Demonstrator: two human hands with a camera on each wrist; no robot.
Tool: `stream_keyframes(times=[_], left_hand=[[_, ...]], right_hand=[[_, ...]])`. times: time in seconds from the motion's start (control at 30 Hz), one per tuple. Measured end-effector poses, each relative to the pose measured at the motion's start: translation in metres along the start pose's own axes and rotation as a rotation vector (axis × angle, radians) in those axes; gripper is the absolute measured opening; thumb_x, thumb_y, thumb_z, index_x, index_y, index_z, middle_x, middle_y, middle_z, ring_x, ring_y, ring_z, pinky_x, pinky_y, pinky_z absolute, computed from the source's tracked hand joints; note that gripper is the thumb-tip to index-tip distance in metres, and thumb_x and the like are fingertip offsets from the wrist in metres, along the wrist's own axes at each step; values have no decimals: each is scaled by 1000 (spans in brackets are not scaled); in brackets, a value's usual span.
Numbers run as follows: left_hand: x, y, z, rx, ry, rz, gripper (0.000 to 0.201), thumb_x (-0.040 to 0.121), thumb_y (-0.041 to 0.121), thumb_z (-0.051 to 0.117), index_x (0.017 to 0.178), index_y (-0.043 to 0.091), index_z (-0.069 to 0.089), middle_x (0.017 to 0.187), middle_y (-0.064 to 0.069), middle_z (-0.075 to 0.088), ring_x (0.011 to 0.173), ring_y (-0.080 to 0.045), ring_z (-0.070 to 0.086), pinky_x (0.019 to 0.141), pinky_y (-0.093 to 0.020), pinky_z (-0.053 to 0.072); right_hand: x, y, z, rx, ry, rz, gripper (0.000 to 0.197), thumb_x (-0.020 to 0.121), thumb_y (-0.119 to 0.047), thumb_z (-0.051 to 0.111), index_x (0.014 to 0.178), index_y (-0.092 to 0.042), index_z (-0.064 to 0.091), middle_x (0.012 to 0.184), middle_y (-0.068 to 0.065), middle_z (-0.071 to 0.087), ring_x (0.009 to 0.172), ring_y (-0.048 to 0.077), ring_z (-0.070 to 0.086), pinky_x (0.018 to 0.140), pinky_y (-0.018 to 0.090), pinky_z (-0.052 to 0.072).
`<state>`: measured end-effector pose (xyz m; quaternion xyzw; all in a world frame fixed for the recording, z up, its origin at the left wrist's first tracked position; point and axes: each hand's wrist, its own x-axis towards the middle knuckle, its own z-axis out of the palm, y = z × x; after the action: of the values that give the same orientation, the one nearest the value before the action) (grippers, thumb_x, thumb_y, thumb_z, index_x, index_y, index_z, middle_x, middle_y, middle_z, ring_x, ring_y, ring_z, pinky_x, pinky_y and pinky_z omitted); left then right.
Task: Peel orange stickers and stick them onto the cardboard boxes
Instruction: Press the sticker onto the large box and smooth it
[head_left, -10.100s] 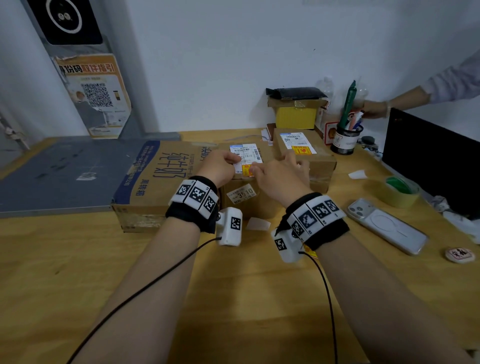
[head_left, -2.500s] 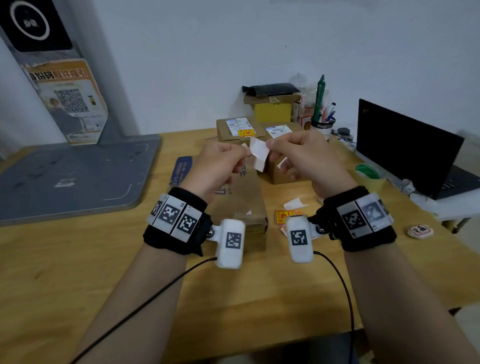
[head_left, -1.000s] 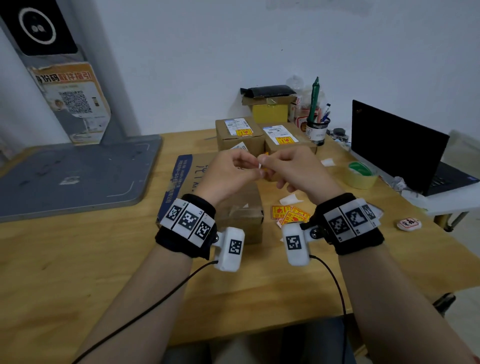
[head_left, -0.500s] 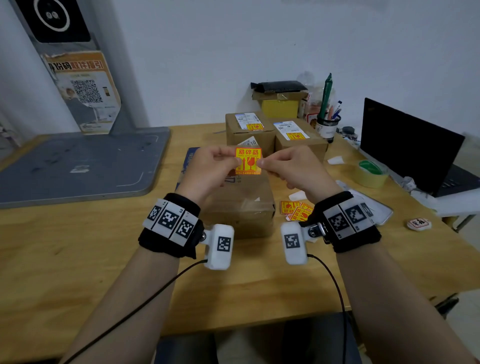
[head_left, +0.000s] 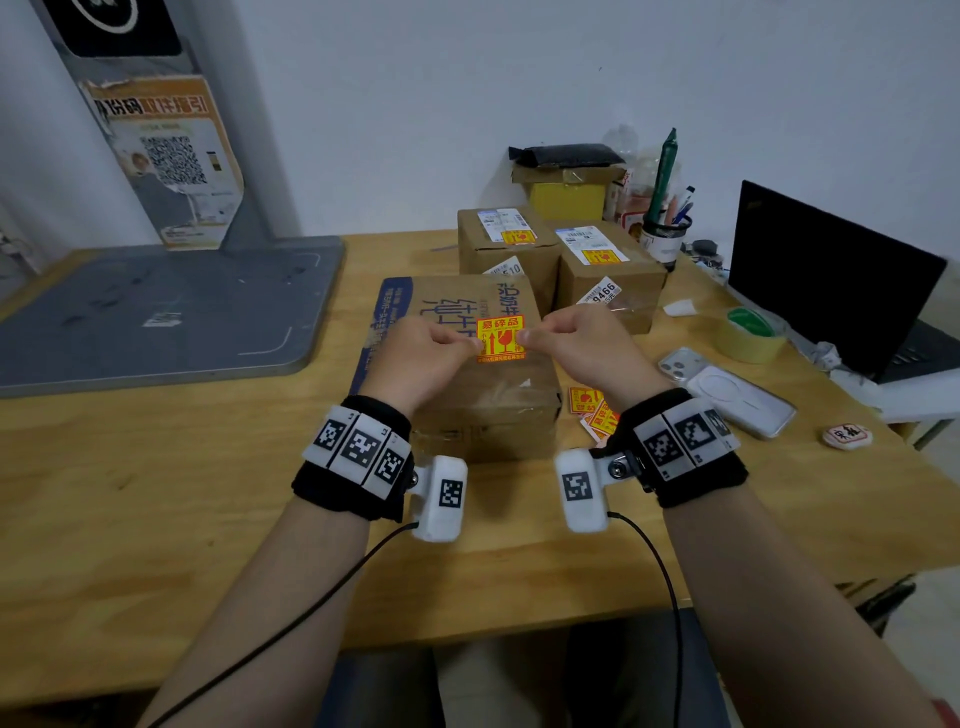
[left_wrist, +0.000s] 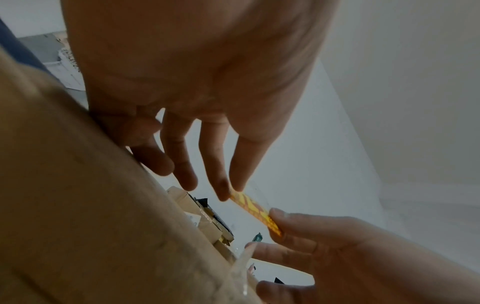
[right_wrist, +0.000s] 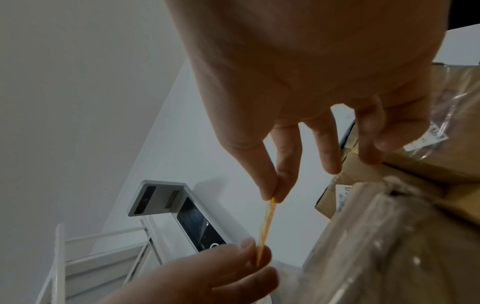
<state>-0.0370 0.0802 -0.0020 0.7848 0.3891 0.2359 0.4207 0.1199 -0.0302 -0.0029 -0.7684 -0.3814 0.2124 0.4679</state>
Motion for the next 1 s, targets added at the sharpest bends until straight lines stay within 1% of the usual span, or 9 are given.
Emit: stream_keyframes(times=[0.13,0.2,0.27,0.37,0.43,0.57,0.73,0.87,1.0], left_hand=[[4,1,4,107,22,3,22,90,36,71,95,17,82,105,-3,74,94,-16,58,85,-30,47],[6,3,7,172,15,-6,25,90,39,71,91,17,82,99,-5,75,91,-18,61,83,-31,49],[10,3,11,211,-2,-29,24,89,41,71,92,20,82,95,-2,74,94,-18,62,82,-31,48],[18,0,16,257,-7,-69,24,85,43,74,91,22,82,92,1,74,94,-21,65,86,-35,53],[23,-1,20,286,3,-95,24,81,47,75,85,24,81,88,2,73,91,-22,66,88,-40,56],[28,0,25,312,19,-118,32,72,56,74,82,25,78,86,4,72,89,-22,67,87,-42,57],[31,0,29,334,10,-119,39,69,60,72,88,27,78,87,3,73,89,-22,67,86,-41,57],[34,-4,31,376,33,-107,39,72,61,73,92,28,78,89,5,72,89,-21,66,84,-38,56],[35,-5,33,397,53,-102,37,71,61,74,84,27,76,85,6,72,85,-20,66,81,-36,56]], right_hand=[[3,6,3,-127,41,33,36,71,-63,72,69,-28,80,93,-12,72,123,27,56,110,50,41],[2,6,1,-223,45,45,33,84,-56,71,71,-26,77,86,-18,64,122,20,48,112,45,33],[-3,3,-2,-292,53,76,28,91,-50,69,73,-29,73,84,-19,55,122,22,39,99,37,28],[-2,7,0,-323,68,120,22,88,-52,70,75,-34,72,99,-7,58,131,33,32,95,39,32],[0,11,2,-338,67,136,23,87,-53,71,72,-35,72,105,-4,59,131,35,32,101,43,34],[2,16,4,-338,74,137,27,86,-56,70,67,-37,72,112,-4,70,134,35,33,100,45,27],[2,14,-1,-313,87,157,29,88,-53,70,65,-36,68,104,-3,62,136,36,31,96,43,28],[-2,9,-3,-327,66,151,18,89,-49,71,82,-34,77,104,-1,55,137,36,28,108,47,32],[-6,8,-2,-345,66,147,24,88,-51,71,98,-31,82,121,6,64,138,37,26,110,50,34]])
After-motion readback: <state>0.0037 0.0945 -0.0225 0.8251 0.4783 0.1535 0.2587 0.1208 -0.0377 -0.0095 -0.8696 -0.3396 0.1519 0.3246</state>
